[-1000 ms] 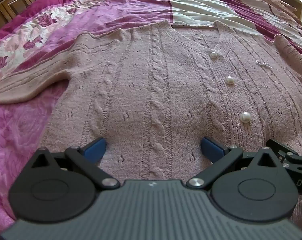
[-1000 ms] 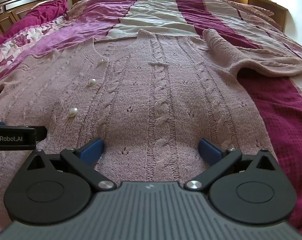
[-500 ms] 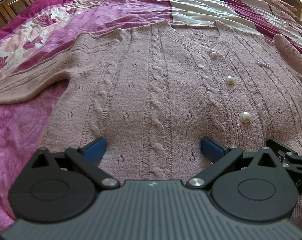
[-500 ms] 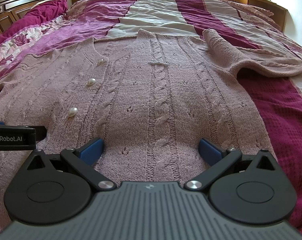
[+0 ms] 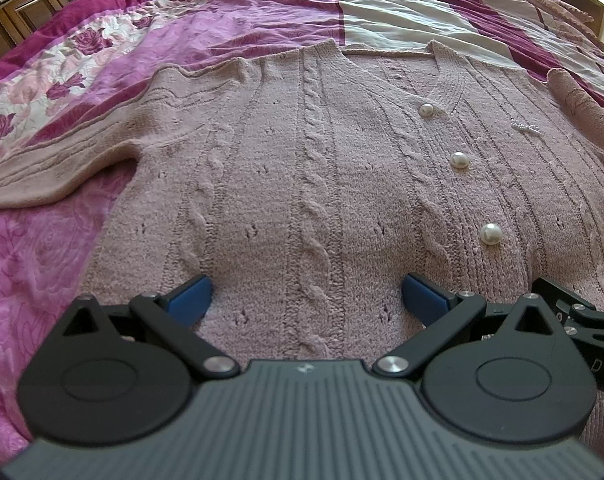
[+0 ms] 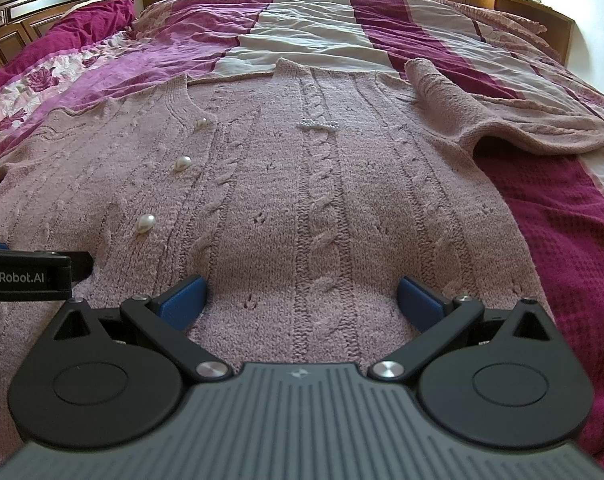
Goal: Fold small clothes
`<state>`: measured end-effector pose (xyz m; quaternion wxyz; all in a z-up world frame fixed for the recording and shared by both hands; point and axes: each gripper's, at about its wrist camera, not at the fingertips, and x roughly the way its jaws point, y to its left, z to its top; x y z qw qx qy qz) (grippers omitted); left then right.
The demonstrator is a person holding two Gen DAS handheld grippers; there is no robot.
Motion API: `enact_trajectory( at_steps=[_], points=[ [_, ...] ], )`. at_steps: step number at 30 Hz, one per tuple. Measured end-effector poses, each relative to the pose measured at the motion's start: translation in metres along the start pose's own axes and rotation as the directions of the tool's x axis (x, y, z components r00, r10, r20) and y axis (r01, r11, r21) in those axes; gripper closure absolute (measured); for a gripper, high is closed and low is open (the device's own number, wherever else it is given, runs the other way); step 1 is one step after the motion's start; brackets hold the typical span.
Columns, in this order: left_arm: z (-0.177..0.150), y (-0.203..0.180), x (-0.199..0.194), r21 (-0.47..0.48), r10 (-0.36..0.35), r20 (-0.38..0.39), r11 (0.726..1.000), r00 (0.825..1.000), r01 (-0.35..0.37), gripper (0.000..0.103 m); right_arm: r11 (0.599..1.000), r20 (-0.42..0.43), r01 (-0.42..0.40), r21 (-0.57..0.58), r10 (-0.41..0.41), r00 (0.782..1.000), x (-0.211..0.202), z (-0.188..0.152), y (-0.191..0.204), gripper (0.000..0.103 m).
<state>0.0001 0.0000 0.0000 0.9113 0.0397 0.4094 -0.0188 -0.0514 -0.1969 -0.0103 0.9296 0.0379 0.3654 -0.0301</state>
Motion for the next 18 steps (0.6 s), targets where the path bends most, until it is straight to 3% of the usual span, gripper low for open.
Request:
enact_trajectory(
  at_steps=[18],
  points=[
    [-0.001, 0.0, 0.0014, -0.009, -0.001, -0.008, 1.0, 1.0, 0.001, 0.0, 1.0, 0.007, -0.002, 0.0, 0.002, 1.0, 0.0005, -0.0009, -0.0009, 0.0]
  ],
)
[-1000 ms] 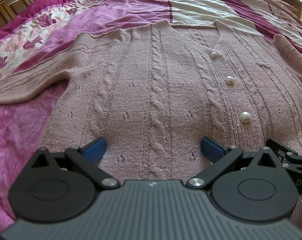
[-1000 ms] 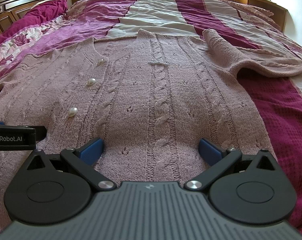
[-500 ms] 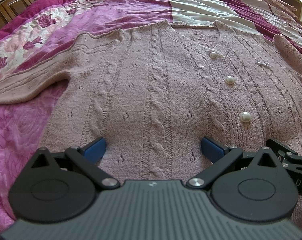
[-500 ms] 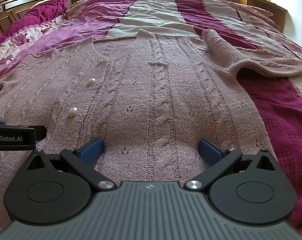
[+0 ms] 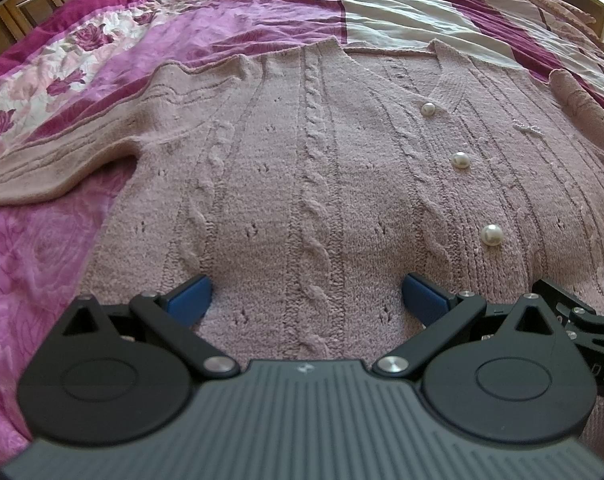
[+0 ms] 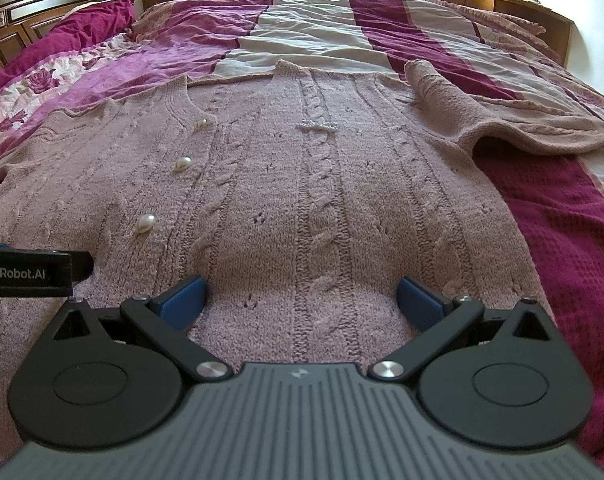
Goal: Fold small clothes
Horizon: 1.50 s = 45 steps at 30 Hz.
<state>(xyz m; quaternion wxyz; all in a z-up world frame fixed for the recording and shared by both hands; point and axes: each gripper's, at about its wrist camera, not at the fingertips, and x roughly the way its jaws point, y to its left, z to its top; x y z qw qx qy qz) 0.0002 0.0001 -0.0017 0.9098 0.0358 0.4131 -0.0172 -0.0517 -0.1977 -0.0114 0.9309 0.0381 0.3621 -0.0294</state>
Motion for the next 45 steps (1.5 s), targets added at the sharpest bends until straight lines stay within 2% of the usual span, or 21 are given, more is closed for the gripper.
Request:
enact_trajectory(
  at_steps=[26, 35, 45],
  points=[
    [0.003, 0.002, 0.001, 0.002, -0.005, -0.007, 1.0, 1.0, 0.005, 0.0, 1.0, -0.047, 0.01, -0.009, -0.01, 0.999, 0.004, 0.007, 0.002, 0.0],
    [0.004, 0.001, 0.002, 0.004, -0.003, -0.016, 1.0, 1.0, 0.003, 0.0, 0.999, -0.112, 0.035, -0.016, -0.037, 0.993, 0.008, 0.016, 0.008, 0.0],
    [0.008, 0.003, 0.004, 0.006, -0.008, -0.045, 1.0, 0.999, 0.008, 0.0, 1.0, -0.134, 0.006, -0.02, -0.008, 0.991, 0.01, 0.019, 0.004, 0.0]
  ],
)
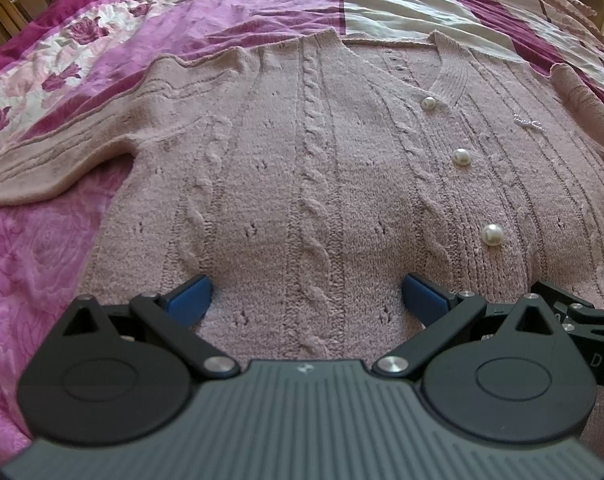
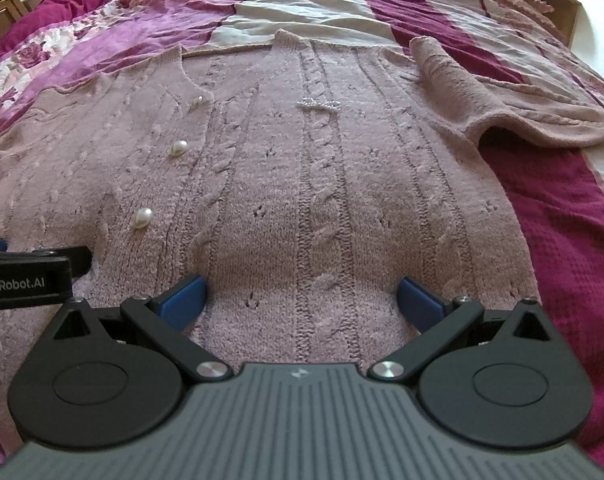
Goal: Fold small clothes
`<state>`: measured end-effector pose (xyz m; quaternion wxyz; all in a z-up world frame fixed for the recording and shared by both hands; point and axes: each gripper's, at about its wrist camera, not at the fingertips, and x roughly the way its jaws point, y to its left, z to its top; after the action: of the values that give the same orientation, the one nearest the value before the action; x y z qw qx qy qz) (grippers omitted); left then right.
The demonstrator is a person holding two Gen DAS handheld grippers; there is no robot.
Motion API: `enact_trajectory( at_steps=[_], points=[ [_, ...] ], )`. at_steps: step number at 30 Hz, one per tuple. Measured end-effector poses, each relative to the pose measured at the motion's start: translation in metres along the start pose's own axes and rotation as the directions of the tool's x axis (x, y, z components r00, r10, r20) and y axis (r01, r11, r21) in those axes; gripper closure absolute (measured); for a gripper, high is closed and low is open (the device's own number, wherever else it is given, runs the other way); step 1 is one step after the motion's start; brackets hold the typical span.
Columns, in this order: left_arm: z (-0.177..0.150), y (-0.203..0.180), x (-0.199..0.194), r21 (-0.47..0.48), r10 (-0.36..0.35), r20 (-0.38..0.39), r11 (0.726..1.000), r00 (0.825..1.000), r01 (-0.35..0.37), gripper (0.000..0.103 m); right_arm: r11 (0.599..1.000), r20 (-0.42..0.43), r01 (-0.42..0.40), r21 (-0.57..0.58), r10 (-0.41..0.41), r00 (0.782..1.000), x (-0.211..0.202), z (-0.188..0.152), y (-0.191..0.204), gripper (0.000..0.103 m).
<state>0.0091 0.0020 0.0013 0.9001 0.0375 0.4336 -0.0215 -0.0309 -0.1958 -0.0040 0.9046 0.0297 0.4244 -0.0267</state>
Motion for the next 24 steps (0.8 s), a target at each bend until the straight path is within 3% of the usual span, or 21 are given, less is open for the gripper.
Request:
enact_trajectory(
  at_steps=[10, 15, 20, 24],
  points=[
    [0.011, 0.002, -0.006, -0.012, -0.023, -0.05, 1.0, 0.998, 0.023, 0.0, 0.989, -0.037, -0.146, -0.022, 0.145, 0.989, -0.005, 0.01, -0.023, 0.0],
    [0.02, 0.005, -0.017, -0.043, -0.036, -0.015, 0.998, 0.999, 0.035, 0.0, 0.969, 0.005, -0.244, 0.029, 0.244, 0.97, -0.018, 0.023, -0.054, 0.0],
    [0.028, 0.001, -0.019, -0.039, -0.044, 0.0, 0.998, 0.999, 0.044, 0.0, 0.951, 0.111, -0.274, 0.145, 0.259, 0.959, -0.029, 0.041, -0.102, 0.0],
    [0.027, -0.002, -0.011, -0.04, -0.038, -0.027, 0.999, 0.999, 0.037, 0.0, 0.941, 0.149, -0.251, 0.225, 0.221, 0.964, -0.023, 0.054, -0.144, 0.0]
  ],
)
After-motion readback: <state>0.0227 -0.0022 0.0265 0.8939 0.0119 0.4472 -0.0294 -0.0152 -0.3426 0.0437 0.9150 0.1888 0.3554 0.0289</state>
